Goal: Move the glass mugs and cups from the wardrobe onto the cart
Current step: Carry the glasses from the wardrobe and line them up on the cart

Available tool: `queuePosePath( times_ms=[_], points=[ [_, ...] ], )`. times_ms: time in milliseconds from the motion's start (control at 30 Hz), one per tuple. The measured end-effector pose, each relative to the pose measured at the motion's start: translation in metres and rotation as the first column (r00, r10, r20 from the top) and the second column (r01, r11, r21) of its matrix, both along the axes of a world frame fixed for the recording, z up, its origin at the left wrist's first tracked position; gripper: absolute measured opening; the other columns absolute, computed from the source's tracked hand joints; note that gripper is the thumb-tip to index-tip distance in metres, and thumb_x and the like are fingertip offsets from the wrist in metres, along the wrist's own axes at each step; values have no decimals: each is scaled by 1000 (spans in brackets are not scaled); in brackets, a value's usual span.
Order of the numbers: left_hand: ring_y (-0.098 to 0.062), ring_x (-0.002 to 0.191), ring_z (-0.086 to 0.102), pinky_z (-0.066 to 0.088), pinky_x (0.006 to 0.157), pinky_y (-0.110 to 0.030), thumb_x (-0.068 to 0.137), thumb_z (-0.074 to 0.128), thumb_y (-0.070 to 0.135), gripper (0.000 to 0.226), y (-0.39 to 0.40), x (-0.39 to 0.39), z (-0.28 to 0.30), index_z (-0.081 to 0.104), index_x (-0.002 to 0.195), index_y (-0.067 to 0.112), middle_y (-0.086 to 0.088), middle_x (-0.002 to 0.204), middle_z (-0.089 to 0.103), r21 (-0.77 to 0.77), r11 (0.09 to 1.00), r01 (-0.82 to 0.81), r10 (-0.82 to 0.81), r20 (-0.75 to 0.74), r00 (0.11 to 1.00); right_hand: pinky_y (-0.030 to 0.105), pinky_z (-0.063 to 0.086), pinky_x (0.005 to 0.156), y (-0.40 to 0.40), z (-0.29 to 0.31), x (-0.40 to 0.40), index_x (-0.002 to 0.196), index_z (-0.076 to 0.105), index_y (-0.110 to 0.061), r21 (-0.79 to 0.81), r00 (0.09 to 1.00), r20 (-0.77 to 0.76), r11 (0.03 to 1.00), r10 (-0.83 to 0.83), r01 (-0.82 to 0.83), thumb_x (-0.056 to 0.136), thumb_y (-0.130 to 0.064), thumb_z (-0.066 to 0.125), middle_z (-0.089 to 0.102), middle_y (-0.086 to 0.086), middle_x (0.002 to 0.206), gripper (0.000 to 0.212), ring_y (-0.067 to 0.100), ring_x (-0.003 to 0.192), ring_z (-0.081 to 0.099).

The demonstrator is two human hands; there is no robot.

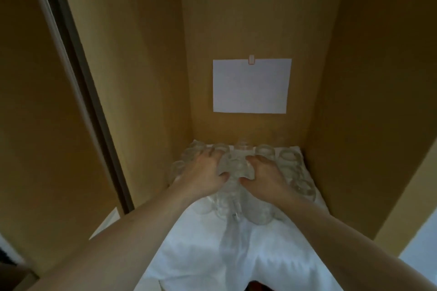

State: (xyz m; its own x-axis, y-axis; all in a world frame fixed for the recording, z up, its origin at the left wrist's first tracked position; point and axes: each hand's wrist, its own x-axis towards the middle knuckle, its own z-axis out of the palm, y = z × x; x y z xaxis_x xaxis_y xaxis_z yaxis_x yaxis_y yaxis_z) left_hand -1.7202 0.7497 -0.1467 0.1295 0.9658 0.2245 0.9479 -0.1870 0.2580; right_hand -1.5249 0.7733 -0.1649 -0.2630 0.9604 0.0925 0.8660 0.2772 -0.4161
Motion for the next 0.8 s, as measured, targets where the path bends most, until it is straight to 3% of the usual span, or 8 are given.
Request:
queuePosePath(
  times_ms=[100,200,333,500,700,800],
  points=[
    [-25,133,43,38,98,-33,92,61,51,63,41,10,4,45,147,26,-1,145,50,-12,1000,18,-18,-20,1000,40,39,111,36,4,8,150,42,-24,0,999,-21,999,-50,50,89,-50,63,45,4,152,70,27,138,43],
    [-25,128,49,32,83,-28,93,61,52,61,86,23,7,46,146,26,0,143,52,0,999,52,-52,-47,998,38,42,108,77,7,19,149,45,-23,5,994,-38,995,-98,98,89,-47,66,50,6,145,68,27,132,48],
    [-28,139,40,38,112,-37,94,63,46,68,144,43,5,41,152,18,-8,153,43,-65,989,134,-131,53,990,37,39,110,125,4,30,153,38,-20,-9,988,-31,989,-151,151,92,-48,64,44,8,151,72,29,137,42],
    [-32,139,40,38,113,-42,92,65,48,72,203,60,-6,41,152,16,-11,152,44,-48,983,175,-173,53,984,36,36,113,177,-1,43,155,35,-19,-54,975,-6,973,-224,223,94,-48,62,39,9,156,74,30,141,38],
    [-32,142,36,38,113,-43,91,64,51,72,253,74,-22,41,152,20,-10,155,40,-71,977,199,-198,19,980,39,40,108,220,-9,59,150,41,-19,-59,955,67,955,-288,292,94,-46,60,46,11,147,64,34,134,44],
    [-32,143,34,37,114,-43,93,62,52,72,268,73,-29,39,153,21,-10,158,37,-100,975,201,-198,34,980,40,41,105,236,-15,65,147,42,-19,-59,932,91,933,-350,356,95,-44,58,39,14,148,59,37,130,42]
  ],
)
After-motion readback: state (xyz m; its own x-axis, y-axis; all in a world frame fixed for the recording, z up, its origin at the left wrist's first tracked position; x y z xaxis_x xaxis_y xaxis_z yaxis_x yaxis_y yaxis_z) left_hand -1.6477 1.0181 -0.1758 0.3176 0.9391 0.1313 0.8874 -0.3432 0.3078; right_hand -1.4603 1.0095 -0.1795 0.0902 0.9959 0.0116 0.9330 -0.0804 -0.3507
